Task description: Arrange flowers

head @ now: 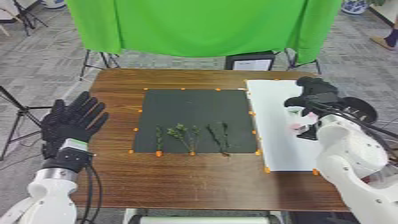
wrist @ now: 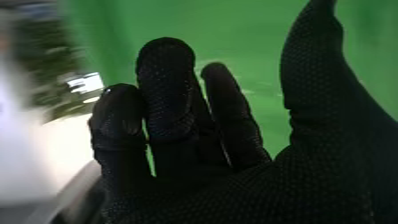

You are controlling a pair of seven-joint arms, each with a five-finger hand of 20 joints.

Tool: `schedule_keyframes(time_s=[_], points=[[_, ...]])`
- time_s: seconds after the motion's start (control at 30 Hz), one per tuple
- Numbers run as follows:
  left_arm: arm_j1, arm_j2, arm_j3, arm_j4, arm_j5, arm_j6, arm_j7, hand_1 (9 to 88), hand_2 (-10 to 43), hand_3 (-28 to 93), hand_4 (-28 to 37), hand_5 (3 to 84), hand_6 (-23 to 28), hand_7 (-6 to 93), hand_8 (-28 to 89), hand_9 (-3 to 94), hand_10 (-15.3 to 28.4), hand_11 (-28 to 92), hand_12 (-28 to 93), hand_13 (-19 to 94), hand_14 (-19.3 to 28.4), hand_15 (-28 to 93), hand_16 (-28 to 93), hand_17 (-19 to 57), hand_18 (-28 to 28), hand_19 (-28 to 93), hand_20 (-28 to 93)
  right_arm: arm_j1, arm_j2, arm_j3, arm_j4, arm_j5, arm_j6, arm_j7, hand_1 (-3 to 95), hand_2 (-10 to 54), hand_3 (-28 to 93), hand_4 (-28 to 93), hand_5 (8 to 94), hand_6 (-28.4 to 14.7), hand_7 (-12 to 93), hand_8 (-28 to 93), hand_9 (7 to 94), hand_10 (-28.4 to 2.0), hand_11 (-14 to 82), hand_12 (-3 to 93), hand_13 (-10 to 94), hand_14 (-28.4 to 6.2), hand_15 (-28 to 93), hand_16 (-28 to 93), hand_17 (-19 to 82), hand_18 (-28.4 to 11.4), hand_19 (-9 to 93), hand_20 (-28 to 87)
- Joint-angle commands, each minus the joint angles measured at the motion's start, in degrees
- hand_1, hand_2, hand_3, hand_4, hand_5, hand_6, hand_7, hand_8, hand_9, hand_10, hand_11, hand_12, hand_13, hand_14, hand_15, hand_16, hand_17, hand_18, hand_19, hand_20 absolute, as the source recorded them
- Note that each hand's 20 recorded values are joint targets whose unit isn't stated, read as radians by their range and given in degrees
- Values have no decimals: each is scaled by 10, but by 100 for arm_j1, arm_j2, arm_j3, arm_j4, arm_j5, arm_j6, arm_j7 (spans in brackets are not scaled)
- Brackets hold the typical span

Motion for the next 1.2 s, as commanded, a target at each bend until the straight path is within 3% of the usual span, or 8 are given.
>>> schedule_keyframes(time_s=[0.03,0.13,0.33,0.6,0.83,1.0,1.07,1.2], points=[[14,171,-4,-29,-1,72,157,248,138,739,-283,488,109,132,-71,410,169,214,131,289,172,383,-66,-55,167,383,105,-143,15,519,217,72,-1570,-508,366,-95,786,-280,375,-79,135,-91,418,-160,85,150,631,-116,698,231,374,-211,867,361],[-68,257,43,-13,-131,55,179,245,140,736,-283,488,110,132,-72,410,169,214,131,290,172,385,-67,-54,166,383,105,-137,-33,672,237,215,-1850,-726,377,-95,787,-282,383,-73,140,-95,412,-137,80,141,628,-110,682,217,365,-208,855,365],[-214,285,137,12,-163,52,170,243,140,738,-283,489,111,132,-72,409,170,215,131,290,172,387,-68,-54,166,384,105,69,-96,536,357,153,-2094,-746,396,-95,797,-283,396,-57,153,-106,410,-95,97,120,645,-98,658,206,358,-206,844,379],[-344,268,234,39,-123,23,117,244,139,739,-283,489,111,132,-72,408,170,215,130,289,173,389,-69,-55,167,385,105,166,-176,481,459,361,-2503,-481,434,-95,767,-283,489,-39,166,-123,511,-87,117,110,693,-87,615,218,382,-207,847,389],[-330,236,236,14,-168,154,149,244,139,738,-283,489,111,132,-72,409,170,215,130,290,172,389,-70,-55,167,385,105,99,-227,431,547,385,-2889,-648,482,-95,721,-283,537,-20,176,-130,558,-85,119,113,714,-72,570,231,389,-203,843,385],[-411,233,262,47,-162,125,113,246,140,737,-283,492,111,133,-72,412,170,217,130,291,173,389,-70,-55,167,387,105,-9,-247,320,658,342,-2764,-714,523,-95,662,-283,534,-5,198,-136,566,-84,121,121,717,-54,516,307,388,-199,840,383],[-416,212,252,47,-117,107,84,246,141,737,-283,492,111,134,-72,412,170,217,129,291,173,390,-71,-55,167,387,105,-82,-261,289,686,303,-2552,-797,579,-95,587,-283,553,24,245,-153,603,-74,123,133,715,-38,425,365,375,-196,819,390],[-408,177,268,65,-153,129,82,245,141,738,-283,493,112,133,-72,412,170,217,129,292,173,391,-71,-55,167,387,105,-144,-291,211,699,266,-2251,-854,585,-95,580,-283,604,41,271,-147,667,-68,135,145,726,-38,401,385,372,-192,808,398]])
